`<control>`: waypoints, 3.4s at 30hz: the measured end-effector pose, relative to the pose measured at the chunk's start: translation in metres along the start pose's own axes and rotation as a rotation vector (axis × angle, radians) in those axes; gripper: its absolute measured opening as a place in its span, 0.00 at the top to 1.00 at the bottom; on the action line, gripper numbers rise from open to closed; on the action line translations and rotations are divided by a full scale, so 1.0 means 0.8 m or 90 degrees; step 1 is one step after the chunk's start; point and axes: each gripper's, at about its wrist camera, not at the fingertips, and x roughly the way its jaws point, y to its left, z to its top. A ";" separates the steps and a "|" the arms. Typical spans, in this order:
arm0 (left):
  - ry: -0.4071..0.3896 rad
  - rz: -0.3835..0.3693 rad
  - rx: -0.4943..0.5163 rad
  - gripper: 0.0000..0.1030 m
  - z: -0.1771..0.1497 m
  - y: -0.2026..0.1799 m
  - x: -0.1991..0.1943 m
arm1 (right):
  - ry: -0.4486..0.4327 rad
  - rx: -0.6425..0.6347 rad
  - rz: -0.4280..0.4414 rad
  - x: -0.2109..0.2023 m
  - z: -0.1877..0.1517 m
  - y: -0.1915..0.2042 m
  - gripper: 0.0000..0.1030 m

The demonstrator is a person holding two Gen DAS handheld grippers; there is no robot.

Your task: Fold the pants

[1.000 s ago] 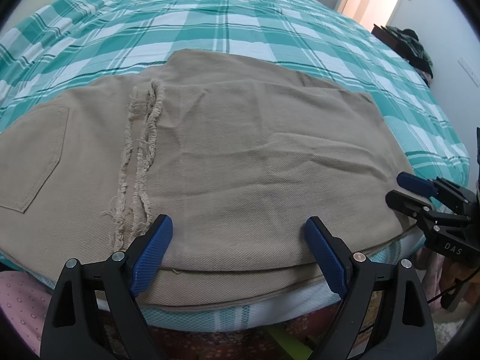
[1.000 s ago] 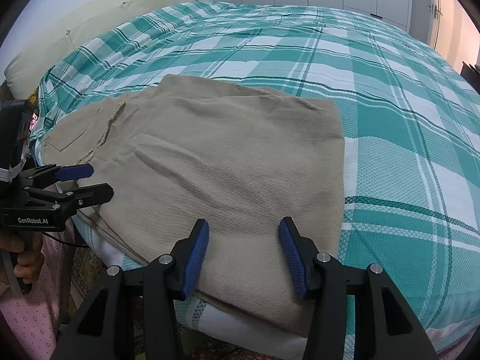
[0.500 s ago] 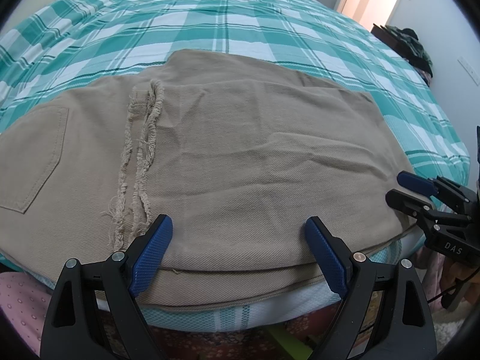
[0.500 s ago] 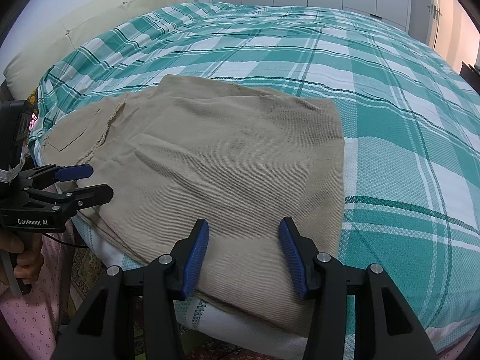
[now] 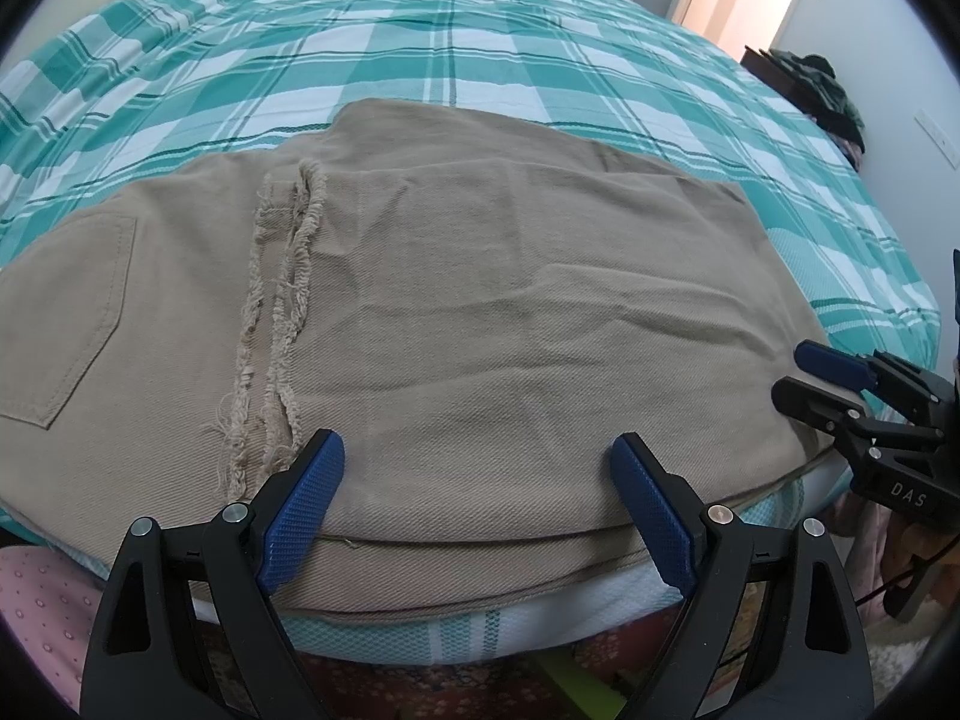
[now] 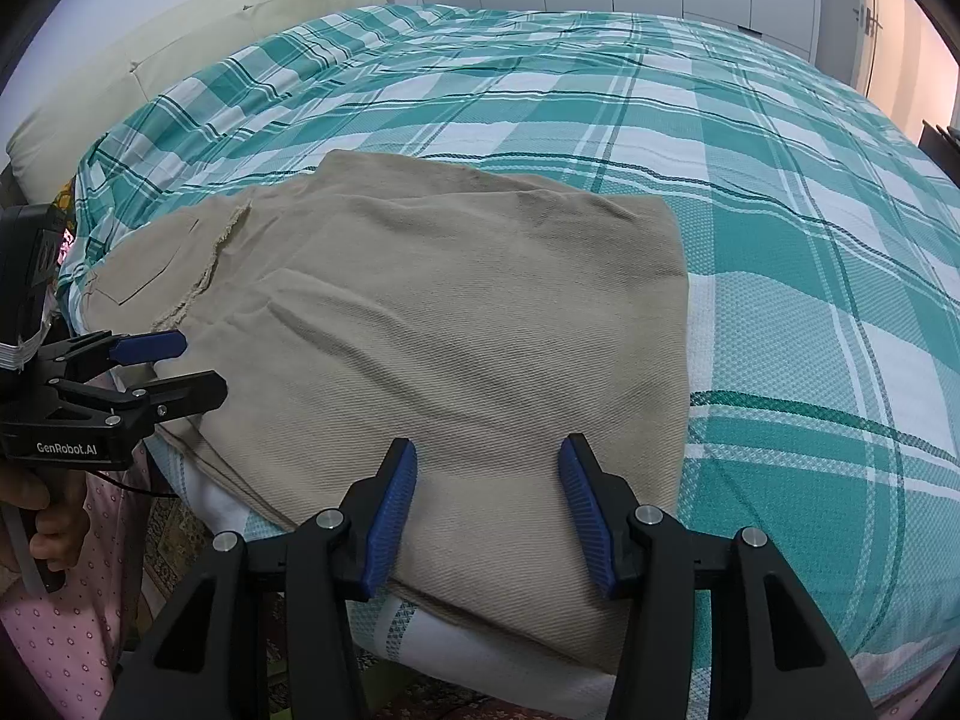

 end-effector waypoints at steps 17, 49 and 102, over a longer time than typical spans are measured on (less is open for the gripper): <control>-0.100 -0.102 -0.303 0.10 0.020 0.214 -0.160 | 0.000 0.014 0.008 -0.001 0.001 0.000 0.47; -0.080 -0.145 -0.641 0.95 -0.089 0.418 -0.114 | -0.001 0.024 0.014 0.001 0.003 0.004 0.43; -0.107 -0.195 -0.027 0.78 0.087 -0.068 -0.072 | -0.156 0.205 0.052 -0.075 0.003 -0.047 0.39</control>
